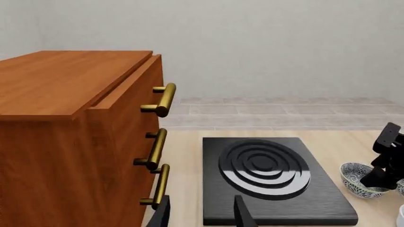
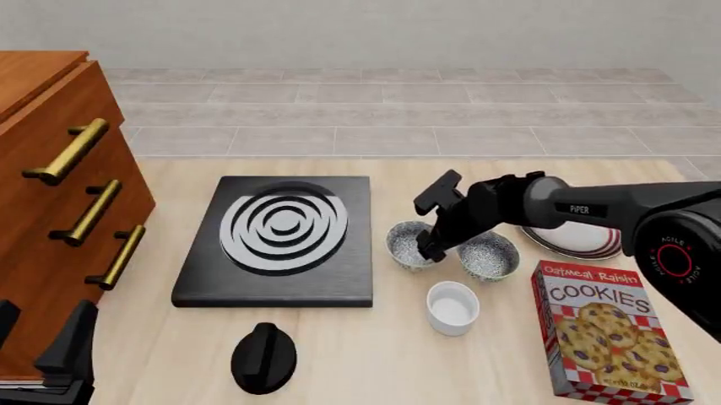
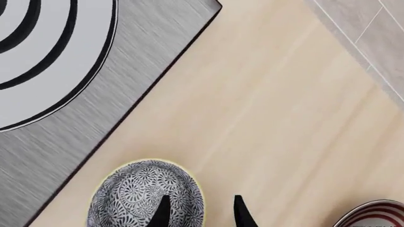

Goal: Pick the akita bowl from table center and place it on the plate.

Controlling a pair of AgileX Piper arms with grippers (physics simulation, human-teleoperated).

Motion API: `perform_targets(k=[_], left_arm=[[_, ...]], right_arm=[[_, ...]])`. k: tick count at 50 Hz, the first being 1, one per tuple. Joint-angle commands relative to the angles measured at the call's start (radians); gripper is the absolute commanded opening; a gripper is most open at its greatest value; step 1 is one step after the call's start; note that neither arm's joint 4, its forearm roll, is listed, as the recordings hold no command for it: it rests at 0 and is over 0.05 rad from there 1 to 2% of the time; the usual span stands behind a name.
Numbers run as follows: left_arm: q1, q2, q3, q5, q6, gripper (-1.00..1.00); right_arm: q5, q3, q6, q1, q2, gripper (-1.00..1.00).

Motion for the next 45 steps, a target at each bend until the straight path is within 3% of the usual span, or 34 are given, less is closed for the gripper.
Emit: perform_targets(k=[1, 14, 22, 23, 45], left_arm=[[0.0, 0.001, 0.0, 0.0, 0.0, 1.0], [0.0, 0.0, 0.0, 0.0, 0.0, 1.0], [0.0, 0.0, 0.0, 0.0, 0.0, 1.0], [0.0, 0.0, 0.0, 0.0, 0.0, 1.0], [0.0, 0.0, 0.0, 0.0, 0.0, 1.0]], right_arm=[[-0.01, 0.029, 0.024, 0.006, 0.063, 1.0], [-0.008, 0.068, 0.035, 0.041, 0.062, 1.0], [-0.043, 0.092, -0.006, 0.035, 0.035, 1.0], [-0.036, 0.087, -0.001, 0.035, 0.036, -1.0], [-0.015, 0.08, 0.011, 0.068, -0.047, -1.0]])
